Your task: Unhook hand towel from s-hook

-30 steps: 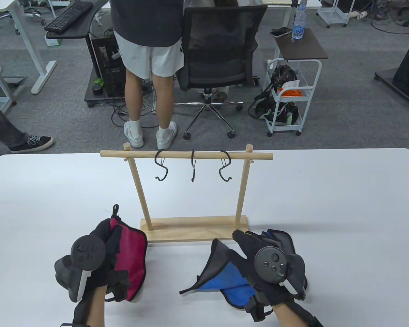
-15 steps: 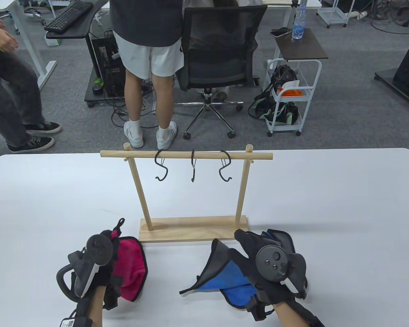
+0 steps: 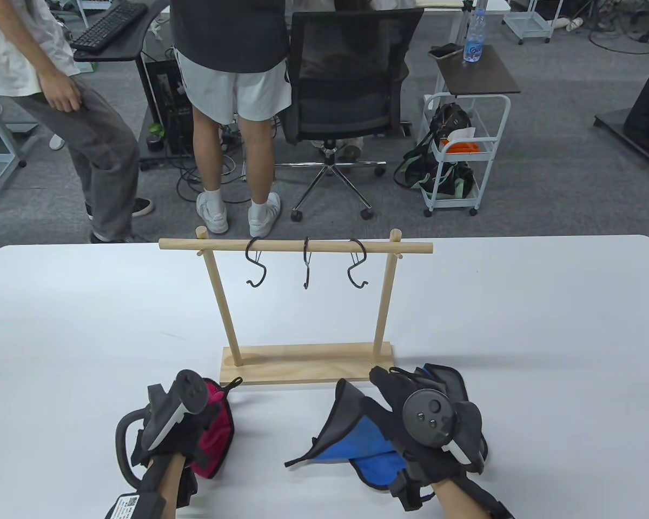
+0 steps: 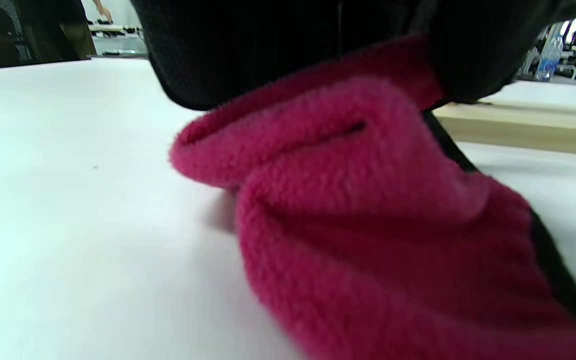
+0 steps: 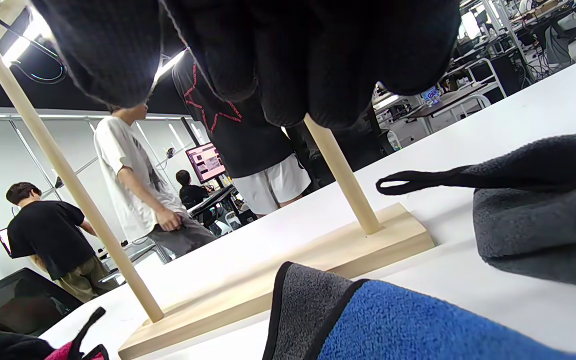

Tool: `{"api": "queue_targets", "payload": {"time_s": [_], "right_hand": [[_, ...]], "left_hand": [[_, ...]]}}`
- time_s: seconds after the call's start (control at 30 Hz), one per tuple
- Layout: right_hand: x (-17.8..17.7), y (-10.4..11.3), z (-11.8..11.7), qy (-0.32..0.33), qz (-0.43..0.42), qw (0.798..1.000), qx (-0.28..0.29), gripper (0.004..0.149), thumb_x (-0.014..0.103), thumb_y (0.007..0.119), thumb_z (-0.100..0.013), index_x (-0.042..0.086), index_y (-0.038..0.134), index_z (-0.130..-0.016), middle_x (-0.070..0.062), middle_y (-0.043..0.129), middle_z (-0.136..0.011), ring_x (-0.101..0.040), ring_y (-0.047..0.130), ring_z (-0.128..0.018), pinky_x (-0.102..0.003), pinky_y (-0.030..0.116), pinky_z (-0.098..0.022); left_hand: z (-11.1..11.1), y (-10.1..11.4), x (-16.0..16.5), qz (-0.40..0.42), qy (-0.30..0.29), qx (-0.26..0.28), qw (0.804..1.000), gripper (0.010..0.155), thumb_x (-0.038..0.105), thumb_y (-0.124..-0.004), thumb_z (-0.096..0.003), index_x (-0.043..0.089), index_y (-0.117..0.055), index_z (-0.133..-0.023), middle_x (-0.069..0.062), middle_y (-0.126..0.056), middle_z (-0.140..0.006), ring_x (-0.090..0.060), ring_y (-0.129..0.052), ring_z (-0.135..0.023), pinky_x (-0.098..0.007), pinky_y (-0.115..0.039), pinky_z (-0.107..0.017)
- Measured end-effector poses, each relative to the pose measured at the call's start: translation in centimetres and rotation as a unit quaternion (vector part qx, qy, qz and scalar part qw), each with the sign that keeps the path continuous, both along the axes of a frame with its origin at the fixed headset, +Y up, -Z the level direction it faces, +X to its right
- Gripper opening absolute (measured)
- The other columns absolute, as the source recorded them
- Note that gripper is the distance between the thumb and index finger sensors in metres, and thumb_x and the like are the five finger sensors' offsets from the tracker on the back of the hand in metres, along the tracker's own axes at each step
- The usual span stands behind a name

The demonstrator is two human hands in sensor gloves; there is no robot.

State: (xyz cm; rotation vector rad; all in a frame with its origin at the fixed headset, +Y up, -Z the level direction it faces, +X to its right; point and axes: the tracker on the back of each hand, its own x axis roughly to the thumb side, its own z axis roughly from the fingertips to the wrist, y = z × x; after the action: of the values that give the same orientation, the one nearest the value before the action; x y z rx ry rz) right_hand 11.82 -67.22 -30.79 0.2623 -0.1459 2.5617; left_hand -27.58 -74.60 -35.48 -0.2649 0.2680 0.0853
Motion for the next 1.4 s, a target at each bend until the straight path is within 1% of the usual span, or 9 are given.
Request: {"api": "queue_targets", "payload": {"time_s": [0.1,0.27,0.37,0.53,0.83,0.93,1.0,1.17,1.4], "right_hand": [[-0.1,0.0,0.0,0.001,0.002,1.000,-0.001,0.063,0.052,0.075,-0.061,0.017,0.064,-0.112,-0.022,0.075,-0.108,-0.044,0.081,-0.091,-0.058,0.065,-0.070],[-0.2,0.0,0.0,0.001,0.003,1.000,-0.001,0.063,0.052,0.075,-0.061,0.017,0.064,-0.112,-0.021,0.075,-0.107,-0.044,0.081,-0.091,-0.058,0.065,-0.070],[-0.3,0.0,0.0,0.003,0.005,1.000,0.000,0.063,0.052,0.075,-0.061,0.018,0.064,-0.112,-0.021,0.075,-0.108,-0.044,0.080,-0.091,-0.058,0.065,-0.070],[-0.4,0.0,0.1,0.005,0.004,1.000,0.003,0.063,0.052,0.075,-0.061,0.017,0.064,-0.112,-0.021,0.075,-0.107,-0.044,0.081,-0.091,-0.058,0.065,-0.070],[-0.7,0.1,0.2,0.011,0.006,1.000,0.007,0.063,0.052,0.075,-0.061,0.017,0.064,-0.112,-0.021,0.074,-0.108,-0.044,0.080,-0.091,-0.058,0.065,-0.070],[-0.8,0.0,0.3,0.013,0.005,1.000,0.007,0.063,0.052,0.075,-0.061,0.017,0.064,-0.112,-0.021,0.074,-0.108,-0.044,0.080,-0.091,-0.058,0.065,-0.070],[-0.9,0.0,0.3,0.015,0.006,1.000,0.008,0.063,0.052,0.075,-0.061,0.017,0.064,-0.112,-0.021,0.074,-0.108,-0.044,0.080,-0.091,-0.058,0.065,-0.070],[-1.1,0.0,0.4,0.017,0.006,1.000,0.009,0.063,0.052,0.075,-0.061,0.017,0.064,-0.112,-0.022,0.074,-0.108,-0.044,0.080,-0.092,-0.058,0.065,-0.070],[-1.1,0.0,0.5,0.019,0.007,1.000,0.014,0.063,0.052,0.075,-0.061,0.017,0.063,-0.112,-0.021,0.074,-0.108,-0.044,0.080,-0.092,-0.058,0.065,-0.070]], "left_hand": [[0.0,0.0,0.0,0.006,-0.003,-0.009,1.000,0.083,0.074,-0.084,-0.0357,0.030,-0.075,-0.106,-0.007,-0.085,-0.105,-0.033,-0.092,-0.090,-0.050,-0.077,-0.069],[0.0,0.3,0.1,0.016,-0.008,-0.027,0.999,0.089,0.078,-0.080,-0.0348,0.029,-0.070,-0.109,-0.010,-0.080,-0.109,-0.037,-0.088,-0.094,-0.056,-0.072,-0.070],[0.1,0.8,0.2,0.017,-0.011,-0.022,1.000,0.089,0.076,-0.082,-0.0356,0.028,-0.070,-0.110,-0.009,-0.080,-0.110,-0.036,-0.088,-0.095,-0.054,-0.073,-0.072],[0.5,2.7,0.8,0.021,-0.020,0.014,0.999,0.089,0.076,-0.082,-0.0350,0.028,-0.070,-0.110,-0.010,-0.080,-0.110,-0.037,-0.088,-0.094,-0.054,-0.073,-0.071],[2.1,8.2,4.2,0.044,-0.066,0.127,0.989,0.089,0.077,-0.082,-0.0345,0.029,-0.071,-0.109,-0.009,-0.081,-0.110,-0.035,-0.090,-0.093,-0.054,-0.073,-0.071],[2.8,9.7,5.6,0.069,-0.081,0.163,0.981,0.085,0.075,-0.081,-0.0390,0.029,-0.070,-0.110,-0.010,-0.080,-0.110,-0.036,-0.089,-0.094,-0.054,-0.073,-0.071],[3.3,10.5,6.6,0.084,-0.091,0.188,0.974,0.070,0.067,-0.077,-0.0521,0.028,-0.070,-0.110,-0.009,-0.080,-0.111,-0.035,-0.089,-0.095,-0.053,-0.073,-0.073],[4.3,11.0,8.5,0.116,-0.113,0.229,0.960,0.071,0.069,-0.075,-0.0515,0.029,-0.069,-0.110,-0.010,-0.079,-0.110,-0.035,-0.089,-0.093,-0.054,-0.073,-0.072],[5.7,10.1,10.7,0.141,-0.139,0.274,0.941,0.073,0.073,-0.071,-0.0504,0.031,-0.066,-0.111,-0.010,-0.078,-0.111,-0.036,-0.087,-0.093,-0.055,-0.071,-0.071]]}}
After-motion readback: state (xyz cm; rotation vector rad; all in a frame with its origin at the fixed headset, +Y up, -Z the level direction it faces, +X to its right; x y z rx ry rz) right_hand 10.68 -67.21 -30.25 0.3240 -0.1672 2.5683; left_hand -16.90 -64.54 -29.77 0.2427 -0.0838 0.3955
